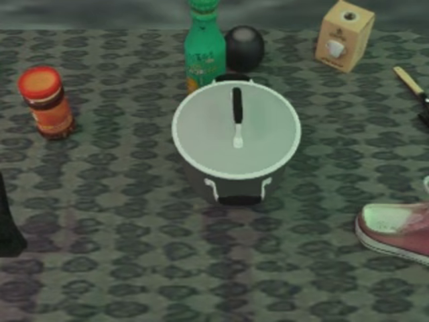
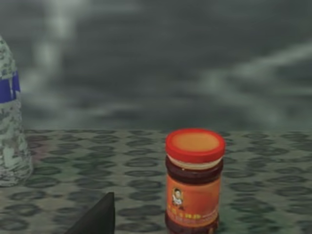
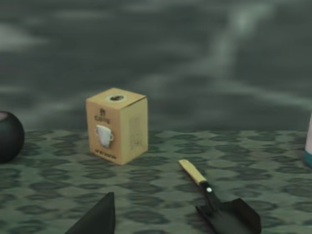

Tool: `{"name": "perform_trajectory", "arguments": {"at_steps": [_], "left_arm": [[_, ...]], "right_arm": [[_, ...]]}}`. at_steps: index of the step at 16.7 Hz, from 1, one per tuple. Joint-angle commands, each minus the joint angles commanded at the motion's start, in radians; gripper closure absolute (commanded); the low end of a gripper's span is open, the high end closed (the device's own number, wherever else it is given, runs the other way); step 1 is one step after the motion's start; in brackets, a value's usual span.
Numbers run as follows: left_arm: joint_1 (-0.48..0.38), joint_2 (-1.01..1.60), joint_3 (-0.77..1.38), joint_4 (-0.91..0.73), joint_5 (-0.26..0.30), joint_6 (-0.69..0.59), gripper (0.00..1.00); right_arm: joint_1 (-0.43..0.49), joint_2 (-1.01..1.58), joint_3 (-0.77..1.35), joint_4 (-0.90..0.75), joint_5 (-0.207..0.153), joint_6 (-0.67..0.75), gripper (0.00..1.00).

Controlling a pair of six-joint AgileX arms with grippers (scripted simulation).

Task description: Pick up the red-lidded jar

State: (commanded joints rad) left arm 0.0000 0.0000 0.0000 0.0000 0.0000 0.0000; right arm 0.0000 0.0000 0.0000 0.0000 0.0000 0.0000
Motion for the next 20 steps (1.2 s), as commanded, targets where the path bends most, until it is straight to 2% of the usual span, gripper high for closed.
{"name": "perform_trajectory", "arguments": {"at_steps": [5, 10, 14, 20], "left_arm": [[-0.001, 0.049, 0.037, -0.034, 0.002, 0.011, 0.00], [-0.012, 0.294, 0.246, -0.203, 0.018, 0.071, 0.00], [-0.026, 0.584, 0.539, -0.395, 0.037, 0.148, 0.00], [-0.040, 1.079, 1.147, -0.704, 0.056, 0.289, 0.00]], "right_arm": [[0.000, 0.000, 0.000, 0.000, 0.000, 0.000, 0.00], [0.000, 0.000, 0.000, 0.000, 0.000, 0.000, 0.00], [0.000, 0.000, 0.000, 0.000, 0.000, 0.000, 0.00], [0.000, 0.000, 0.000, 0.000, 0.000, 0.000, 0.00]]}}
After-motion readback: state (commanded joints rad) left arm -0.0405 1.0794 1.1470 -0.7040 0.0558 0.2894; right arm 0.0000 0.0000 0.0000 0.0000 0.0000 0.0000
